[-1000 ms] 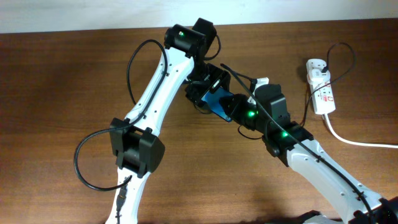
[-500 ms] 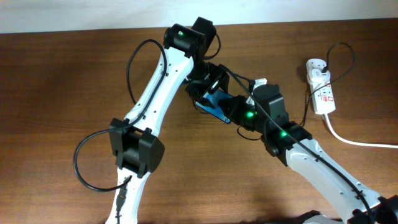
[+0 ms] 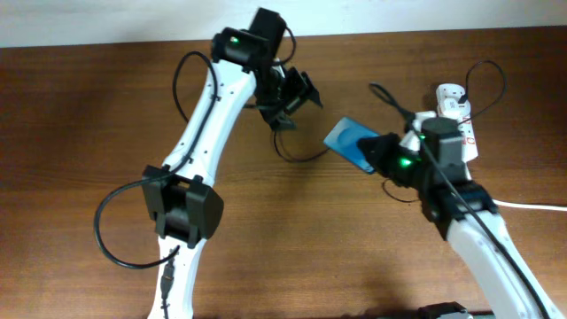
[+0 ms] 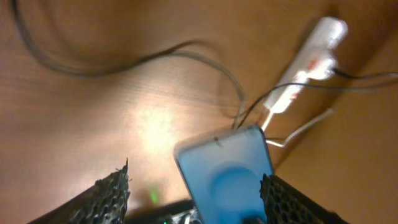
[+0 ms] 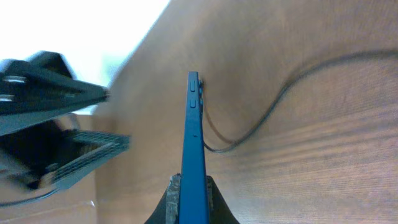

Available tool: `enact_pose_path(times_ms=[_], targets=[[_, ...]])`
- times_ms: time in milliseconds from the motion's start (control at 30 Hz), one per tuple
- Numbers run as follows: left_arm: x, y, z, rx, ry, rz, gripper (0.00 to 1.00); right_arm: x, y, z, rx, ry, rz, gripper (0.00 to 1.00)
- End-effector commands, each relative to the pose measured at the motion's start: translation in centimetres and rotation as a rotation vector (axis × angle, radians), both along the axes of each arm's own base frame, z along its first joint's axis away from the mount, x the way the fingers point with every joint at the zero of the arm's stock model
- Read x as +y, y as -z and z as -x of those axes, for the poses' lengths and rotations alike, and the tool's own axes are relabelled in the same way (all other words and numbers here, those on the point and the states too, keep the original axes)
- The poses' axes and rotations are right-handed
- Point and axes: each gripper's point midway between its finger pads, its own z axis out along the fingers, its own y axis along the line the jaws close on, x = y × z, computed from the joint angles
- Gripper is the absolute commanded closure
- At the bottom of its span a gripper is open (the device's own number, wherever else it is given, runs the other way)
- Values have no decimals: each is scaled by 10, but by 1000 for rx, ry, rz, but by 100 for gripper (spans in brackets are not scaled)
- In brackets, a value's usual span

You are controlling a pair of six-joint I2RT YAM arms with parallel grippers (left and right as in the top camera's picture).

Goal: Plug charger to phone and switch on socket

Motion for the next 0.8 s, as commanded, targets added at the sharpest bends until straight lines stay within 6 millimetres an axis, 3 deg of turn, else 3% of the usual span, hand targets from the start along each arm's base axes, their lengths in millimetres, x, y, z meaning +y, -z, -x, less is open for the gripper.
enact_pose_path(times_ms=[0, 33, 133, 267, 333, 467, 567, 600, 767], targets=[[-4, -28, -14, -148, 148, 186, 27, -18, -51, 16, -147, -10, 9, 96], [-4, -33, -18, -156, 148, 218, 26, -23, -59, 21, -167, 4, 10, 96], [-4, -46, -27, -193, 154, 304, 36, -30, -87, 33, -255, 29, 4, 96], [-19, -86, -25, -369, 338, 549, 24, -44, -111, 40, -282, 163, -71, 96], [-21, -95, -22, -370, 356, 609, 13, -52, -118, 30, -279, 254, -144, 96], [-24, -107, -17, -396, 397, 682, 10, -53, -129, -9, -303, 327, -300, 96], [-28, -120, -18, -427, 421, 744, 11, -35, -130, -44, -309, 323, -457, 96], [-28, -121, -20, -419, 410, 746, 12, -17, -130, -61, -326, 297, -527, 96], [-31, -127, -29, -413, 374, 749, 22, 20, -118, -90, -344, 306, -656, 96]])
